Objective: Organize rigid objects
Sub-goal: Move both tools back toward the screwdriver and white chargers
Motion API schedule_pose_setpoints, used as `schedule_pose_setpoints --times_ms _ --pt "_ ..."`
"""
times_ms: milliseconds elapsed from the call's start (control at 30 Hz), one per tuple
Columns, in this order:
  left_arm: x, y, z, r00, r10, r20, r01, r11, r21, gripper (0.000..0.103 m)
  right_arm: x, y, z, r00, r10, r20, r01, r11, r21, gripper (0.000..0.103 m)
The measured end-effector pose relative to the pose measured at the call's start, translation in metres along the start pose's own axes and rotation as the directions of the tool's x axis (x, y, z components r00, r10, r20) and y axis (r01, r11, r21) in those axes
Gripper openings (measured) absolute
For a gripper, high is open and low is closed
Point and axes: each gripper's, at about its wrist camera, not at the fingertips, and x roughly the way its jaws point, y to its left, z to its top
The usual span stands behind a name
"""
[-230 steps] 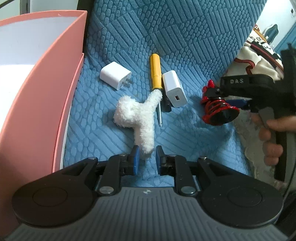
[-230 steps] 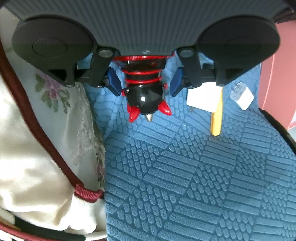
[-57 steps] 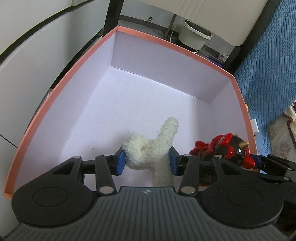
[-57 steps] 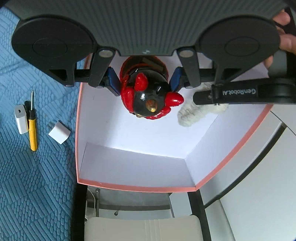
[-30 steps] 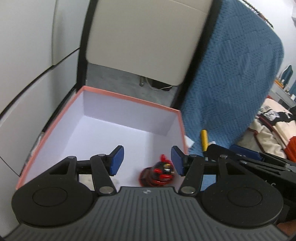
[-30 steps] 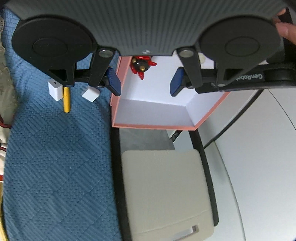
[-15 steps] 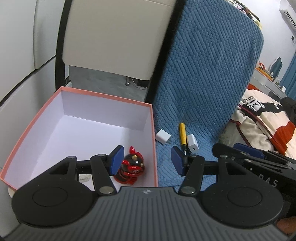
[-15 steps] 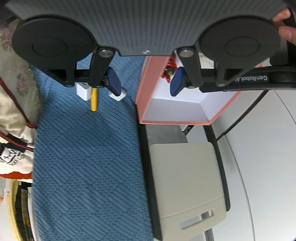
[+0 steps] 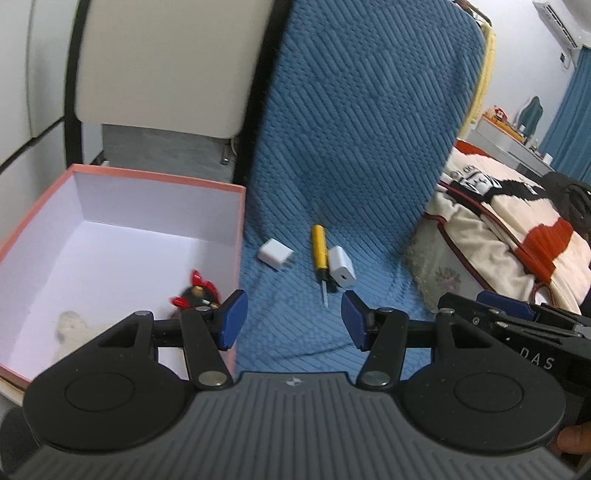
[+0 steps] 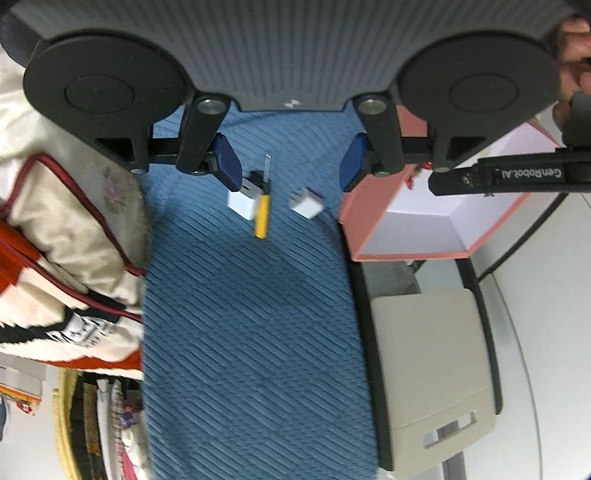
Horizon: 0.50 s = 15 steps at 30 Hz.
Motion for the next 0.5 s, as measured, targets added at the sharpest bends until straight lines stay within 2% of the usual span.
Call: schedule_pose_setpoints --times_ms 233,300,367,500 --pt "0.021 -0.028 -0.016 0.999 -0.032 -0.029 0.033 0.999 0.034 0.062 -0.002 -0.034 -0.023 0.998 -0.050 -0.029 0.051 0.998 0.031 0.061" --pt "0.027 -0.034 -0.022 1.000 -0.024 -0.016 0.025 0.999 0.044 0.062 -0.002 -0.041 -0.027 0.998 -0.059 -0.031 0.060 0.997 0.044 0.061" --pt "0.039 -0.039 -0.029 1.000 -0.027 -0.002 0.027 0.998 0.059 0.062 0.003 -0.050 -0.031 0.997 -0.061 -0.041 0.064 0.995 0.076 0.061" --pt "0.066 -0.040 -0.038 0.999 -0.033 -0.025 0.035 0.998 0.053 0.062 0.010 -0.062 -0.031 0.997 -0.067 -0.038 0.071 0.992 0.106 0.061"
